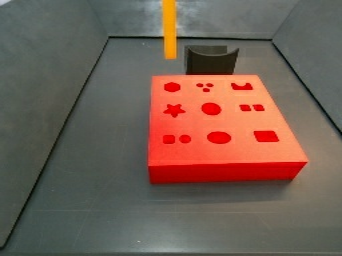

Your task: Insert the square-circle object.

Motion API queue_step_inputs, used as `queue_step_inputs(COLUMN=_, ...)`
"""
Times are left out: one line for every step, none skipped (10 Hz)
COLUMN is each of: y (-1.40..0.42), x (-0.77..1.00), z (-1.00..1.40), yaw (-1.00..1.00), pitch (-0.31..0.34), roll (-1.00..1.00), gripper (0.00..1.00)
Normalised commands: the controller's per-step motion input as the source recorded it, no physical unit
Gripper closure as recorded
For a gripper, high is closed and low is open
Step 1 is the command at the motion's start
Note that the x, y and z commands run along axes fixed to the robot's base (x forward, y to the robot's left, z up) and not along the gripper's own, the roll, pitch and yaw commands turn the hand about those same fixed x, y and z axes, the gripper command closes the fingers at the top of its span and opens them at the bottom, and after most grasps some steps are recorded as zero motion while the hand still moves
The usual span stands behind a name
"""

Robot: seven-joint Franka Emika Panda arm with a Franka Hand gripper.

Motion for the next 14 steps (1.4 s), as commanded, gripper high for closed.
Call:
queue_step_inputs(y=0.02, x=0.33, z=-0.11, yaw=-0.33, pitch=0.0, roll=-0.09, gripper=1.0)
queue_step_inputs(y=0.0, x=0.33, z=-0.28, yaw=-0.77, pitch=0.0, roll=0.0, gripper=1.0)
queue_step_inputs(y=-0.12, x=0.12, z=-0.19, yaw=-0.82, pitch=0.059, roll=0.0, gripper=1.0)
queue_step_inputs(y=-0.21, x=0.0, z=-0.05, yaw=-0.87, pitch=0.146, roll=0.0, gripper=1.0)
queue_step_inputs(y=-0.25, x=0.01, z=0.0, yaw=-0.88, pitch=0.031, roll=-0.06, gripper=1.0)
queue_step_inputs(y=-0.19, x=0.0, z=-0.16, yaw=-0.95, pitch=0.0, roll=-0.03, gripper=1.0)
queue_step_inputs(y=-0.16, x=0.0, z=-0.21, yaw=-0.97, pitch=0.0, roll=-0.02, gripper=1.0)
queue_step_inputs(y=-0.16, x=0.0, z=-0.22, yaw=-0.97, pitch=0.0, roll=-0.02, gripper=1.0)
queue_step_inputs(y=-0.09, x=0.0, z=-0.44, yaw=-1.0, pitch=0.037, roll=0.0, gripper=1.0)
queue_step_inputs(y=-0.09, x=0.0, z=-0.43, yaw=-1.0, pitch=0.061, roll=0.0, gripper=1.0)
queue_step_inputs(y=-0.17, x=0.0, z=-0.28, yaw=-0.97, pitch=0.0, roll=0.0, gripper=1.0)
queue_step_inputs(y=-0.23, x=0.0, z=-0.29, yaw=-0.93, pitch=0.01, roll=0.0, gripper=1.0)
queue_step_inputs(y=-0.29, x=0.0, z=-0.29, yaw=-0.89, pitch=0.057, roll=0.0, gripper=1.0)
queue_step_inputs(y=-0.35, x=0.0, z=-0.28, yaw=-0.81, pitch=0.047, roll=0.04, gripper=1.0)
